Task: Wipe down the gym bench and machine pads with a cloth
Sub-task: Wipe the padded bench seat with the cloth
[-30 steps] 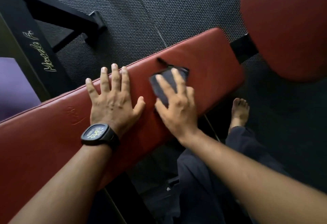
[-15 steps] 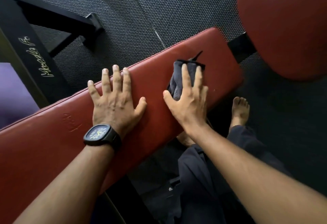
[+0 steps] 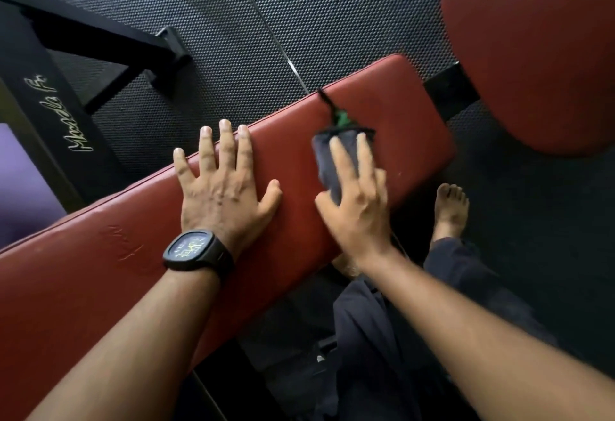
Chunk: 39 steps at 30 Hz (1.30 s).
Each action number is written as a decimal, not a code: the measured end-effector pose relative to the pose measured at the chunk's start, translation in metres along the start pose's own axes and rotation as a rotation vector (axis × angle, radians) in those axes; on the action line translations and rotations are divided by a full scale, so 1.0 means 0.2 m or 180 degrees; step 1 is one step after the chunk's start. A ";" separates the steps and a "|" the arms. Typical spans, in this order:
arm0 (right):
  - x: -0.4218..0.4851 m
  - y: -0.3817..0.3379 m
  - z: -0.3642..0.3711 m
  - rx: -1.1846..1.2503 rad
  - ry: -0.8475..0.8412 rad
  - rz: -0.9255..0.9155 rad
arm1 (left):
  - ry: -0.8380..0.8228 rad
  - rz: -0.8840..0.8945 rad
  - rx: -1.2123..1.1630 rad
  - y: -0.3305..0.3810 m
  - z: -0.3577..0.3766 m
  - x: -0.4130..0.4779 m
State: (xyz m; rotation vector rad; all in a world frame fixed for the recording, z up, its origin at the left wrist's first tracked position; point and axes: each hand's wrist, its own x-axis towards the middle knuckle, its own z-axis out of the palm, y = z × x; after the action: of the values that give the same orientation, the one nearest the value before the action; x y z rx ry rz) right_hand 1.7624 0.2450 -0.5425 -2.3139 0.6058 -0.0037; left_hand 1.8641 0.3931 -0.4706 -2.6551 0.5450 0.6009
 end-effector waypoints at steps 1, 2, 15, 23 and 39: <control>-0.04 -0.02 -0.01 0.0079 -0.0123 -0.0284 | 0.0002 0.0023 0.0003 0.01 0.00 0.01; -0.03 -0.02 -0.01 0.0116 -0.0227 -0.0560 | 0.0008 0.0052 -0.0002 0.02 0.01 0.02; 0.11 0.29 0.00 -0.0280 0.0594 0.0948 | -0.0012 0.0104 -0.0010 0.08 0.00 0.07; 0.26 0.11 -0.02 0.0124 -0.0223 -0.1040 | -0.0024 0.0256 -0.0012 0.11 0.01 0.11; 0.17 0.15 -0.02 0.0272 0.0008 -0.0326 | -0.0055 0.0310 -0.0011 0.22 0.01 0.22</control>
State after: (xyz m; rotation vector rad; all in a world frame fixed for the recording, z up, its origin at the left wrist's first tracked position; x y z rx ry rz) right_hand 1.7789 0.2106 -0.5647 -2.2595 0.4785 -0.0791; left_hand 1.8802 0.3428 -0.5043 -2.6364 0.6718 0.6526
